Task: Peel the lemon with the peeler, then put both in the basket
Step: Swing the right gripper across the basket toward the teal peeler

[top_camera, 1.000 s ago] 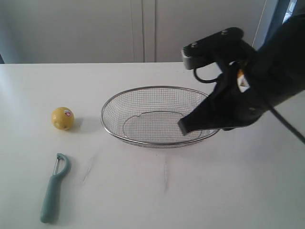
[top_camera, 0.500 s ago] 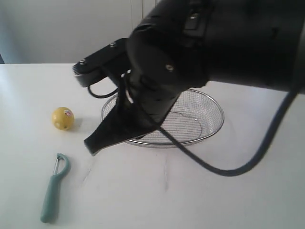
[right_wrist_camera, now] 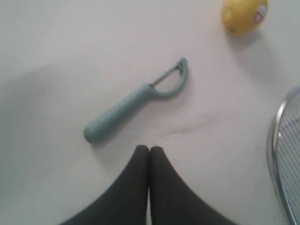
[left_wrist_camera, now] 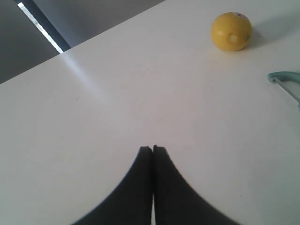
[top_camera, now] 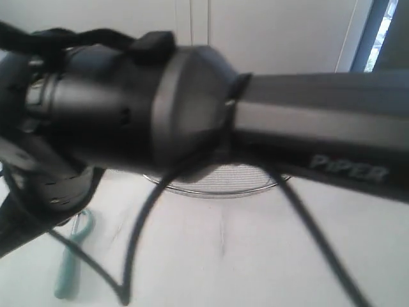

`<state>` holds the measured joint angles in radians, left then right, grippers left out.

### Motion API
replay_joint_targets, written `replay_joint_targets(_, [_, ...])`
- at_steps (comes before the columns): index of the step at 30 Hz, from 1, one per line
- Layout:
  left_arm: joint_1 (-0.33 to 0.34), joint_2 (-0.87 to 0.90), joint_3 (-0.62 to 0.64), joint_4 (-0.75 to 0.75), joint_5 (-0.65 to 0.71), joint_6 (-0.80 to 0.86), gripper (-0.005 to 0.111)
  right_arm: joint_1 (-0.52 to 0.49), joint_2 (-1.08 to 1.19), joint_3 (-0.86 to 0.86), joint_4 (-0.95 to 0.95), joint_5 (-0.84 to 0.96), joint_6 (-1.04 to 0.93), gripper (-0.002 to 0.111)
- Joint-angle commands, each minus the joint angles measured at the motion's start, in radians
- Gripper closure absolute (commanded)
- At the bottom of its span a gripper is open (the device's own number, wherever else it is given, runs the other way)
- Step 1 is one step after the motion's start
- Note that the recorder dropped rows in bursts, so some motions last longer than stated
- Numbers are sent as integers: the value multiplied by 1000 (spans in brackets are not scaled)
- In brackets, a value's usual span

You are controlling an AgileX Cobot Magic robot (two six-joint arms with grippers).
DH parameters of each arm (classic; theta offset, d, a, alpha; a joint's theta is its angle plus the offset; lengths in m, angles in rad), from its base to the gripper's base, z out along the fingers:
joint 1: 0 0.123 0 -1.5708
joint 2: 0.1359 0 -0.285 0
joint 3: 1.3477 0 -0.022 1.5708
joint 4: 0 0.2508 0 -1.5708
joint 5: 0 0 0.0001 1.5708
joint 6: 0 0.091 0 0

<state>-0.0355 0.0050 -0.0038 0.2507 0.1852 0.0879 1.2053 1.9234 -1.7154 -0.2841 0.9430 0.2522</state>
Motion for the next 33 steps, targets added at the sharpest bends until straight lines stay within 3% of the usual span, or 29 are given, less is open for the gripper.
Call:
replay_joint_targets(1, [1,-5,4,-3,-5,-1,107,51,101,-147,-5,28,-13,108])
replay_joint_targets(5, [1,-5,4,-3,-5,-1,107,70,175,-227,-4,100,8,108])
replay_joint_targets(11, [1,-5,4,-3,-5,-1,107,70,221,-229,-1,179,210,108])
replay_joint_targets(16, [1,-5,4,-3,-5,-1,107,70,244,-227,12,183,249,106])
replay_joint_targets(28, [1,-5,4,-3,-5,-1,107,55,279,-225,-81,125,514,55])
replay_joint_targets(33, [1,-5,4,-3,-5,-1,107,51,302,-225,-109,100,565,53])
